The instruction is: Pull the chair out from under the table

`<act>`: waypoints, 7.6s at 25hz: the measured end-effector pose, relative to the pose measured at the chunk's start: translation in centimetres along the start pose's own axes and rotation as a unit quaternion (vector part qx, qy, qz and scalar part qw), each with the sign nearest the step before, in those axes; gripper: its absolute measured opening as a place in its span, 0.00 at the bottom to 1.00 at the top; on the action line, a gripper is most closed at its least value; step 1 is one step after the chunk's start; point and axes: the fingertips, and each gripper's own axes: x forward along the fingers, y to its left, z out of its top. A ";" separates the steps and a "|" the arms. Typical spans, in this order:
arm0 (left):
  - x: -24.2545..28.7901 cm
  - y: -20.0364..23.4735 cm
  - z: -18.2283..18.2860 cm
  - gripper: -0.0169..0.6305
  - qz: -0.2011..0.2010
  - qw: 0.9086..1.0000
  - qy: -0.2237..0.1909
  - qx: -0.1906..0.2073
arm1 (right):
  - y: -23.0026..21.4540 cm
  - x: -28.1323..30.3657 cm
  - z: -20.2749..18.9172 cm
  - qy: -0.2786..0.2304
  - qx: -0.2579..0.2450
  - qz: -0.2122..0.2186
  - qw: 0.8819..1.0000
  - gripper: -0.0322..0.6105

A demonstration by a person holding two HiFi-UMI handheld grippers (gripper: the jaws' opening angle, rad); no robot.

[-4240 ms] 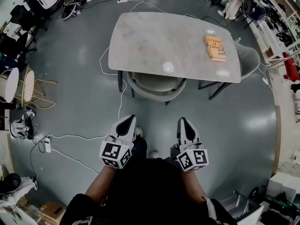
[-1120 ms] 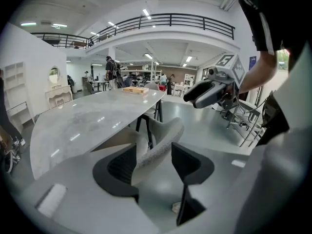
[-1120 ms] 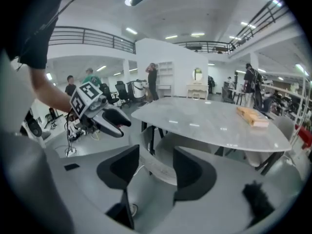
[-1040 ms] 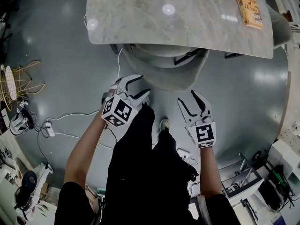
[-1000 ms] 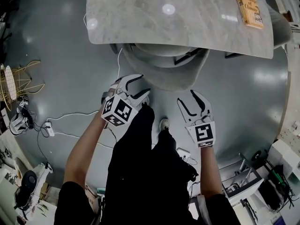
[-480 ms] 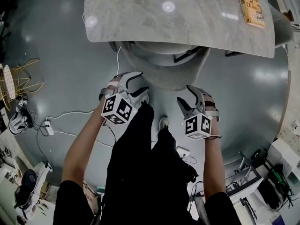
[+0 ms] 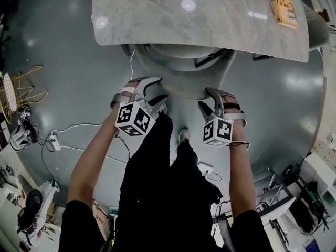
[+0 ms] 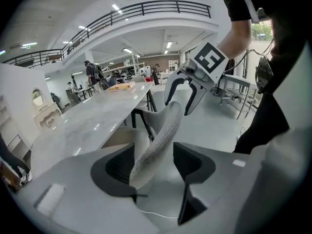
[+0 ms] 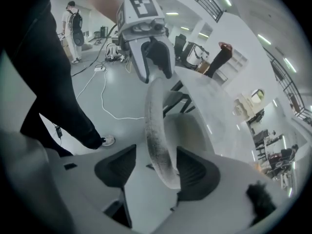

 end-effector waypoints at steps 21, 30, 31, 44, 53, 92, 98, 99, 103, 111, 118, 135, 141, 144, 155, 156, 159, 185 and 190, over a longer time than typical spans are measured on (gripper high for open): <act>1.7 1.7 -2.8 0.42 -0.013 0.999 0.047 0.022 | -0.2 2.2 -0.8 0.036 -0.038 0.019 0.998 0.23; 3.2 1.3 -3.8 0.39 -0.035 0.997 0.061 0.044 | -0.2 2.3 -0.8 0.040 -0.029 0.022 0.999 0.23; 3.6 1.4 -4.1 0.39 -0.026 0.993 0.076 0.083 | -0.2 2.3 -0.8 0.041 -0.028 0.022 0.999 0.23; 5.0 1.2 -5.0 0.26 -0.045 0.978 0.117 0.167 | -0.2 2.7 -0.9 0.038 -0.021 0.027 0.999 0.23; 4.9 1.1 -5.0 0.25 -0.033 0.979 0.123 0.156 | -0.1 2.6 -0.9 0.036 -0.022 0.031 0.999 0.22; 4.9 -4.6 -4.1 0.21 -0.040 0.982 0.132 0.130 | 2.9 0.8 -3.3 0.051 -0.057 0.070 0.995 0.21; 4.7 -5.7 -3.7 0.21 -0.043 0.981 0.133 0.133 | 3.9 -0.1 -3.7 0.047 -0.056 0.068 0.995 0.20; 4.6 -5.9 -3.7 0.21 -0.043 0.981 0.134 0.134 | 4.1 -0.2 -3.7 0.048 -0.055 0.068 0.995 0.20; 4.5 -6.8 -3.7 0.21 -0.045 0.981 0.136 0.130 | 4.8 -0.4 -4.0 0.049 -0.055 0.071 0.995 0.20; 4.5 -7.7 -3.8 0.21 -0.044 0.981 0.140 0.124 | 5.6 -0.6 -4.1 0.051 -0.057 0.071 0.995 0.20; 4.2 -9.2 -3.9 0.21 -0.047 0.981 0.140 0.125 | 7.0 -1.2 -4.4 0.051 -0.056 0.075 0.994 0.20; 3.7 -13.2 -4.0 0.21 -0.052 0.979 0.153 0.122 | 10.5 -2.6 -5.2 0.045 -0.057 0.080 0.994 0.20; 3.6 -15.3 -3.7 0.20 -0.055 0.978 0.156 0.125 | 12.1 -3.4 -5.9 0.046 -0.061 0.083 0.994 0.20; 3.4 -16.4 -3.6 0.20 -0.055 0.978 0.158 0.123 | 12.9 -3.8 -6.2 0.045 -0.064 0.085 0.993 0.20; 3.0 -20.1 -3.6 0.20 -0.053 0.979 0.161 0.116 | 16.0 -5.0 -7.1 0.042 -0.073 0.089 0.992 0.20; 3.0 -20.4 -3.6 0.20 -0.052 0.979 0.161 0.115 | 16.2 -5.1 -7.2 0.041 -0.073 0.089 0.993 0.20; 3.0 -21.3 -3.4 0.20 -0.051 0.979 0.161 0.114 | 16.9 -5.6 -7.3 0.040 -0.072 0.090 0.993 0.20; 2.9 -28.1 -2.5 0.20 -0.044 0.981 0.168 0.086 | 22.7 -8.2 -10.1 0.038 -0.083 0.093 0.991 0.20; 2.6 -29.1 -2.6 0.20 -0.035 0.982 0.169 0.082 | 23.6 -8.7 -10.0 0.031 -0.092 0.093 0.991 0.20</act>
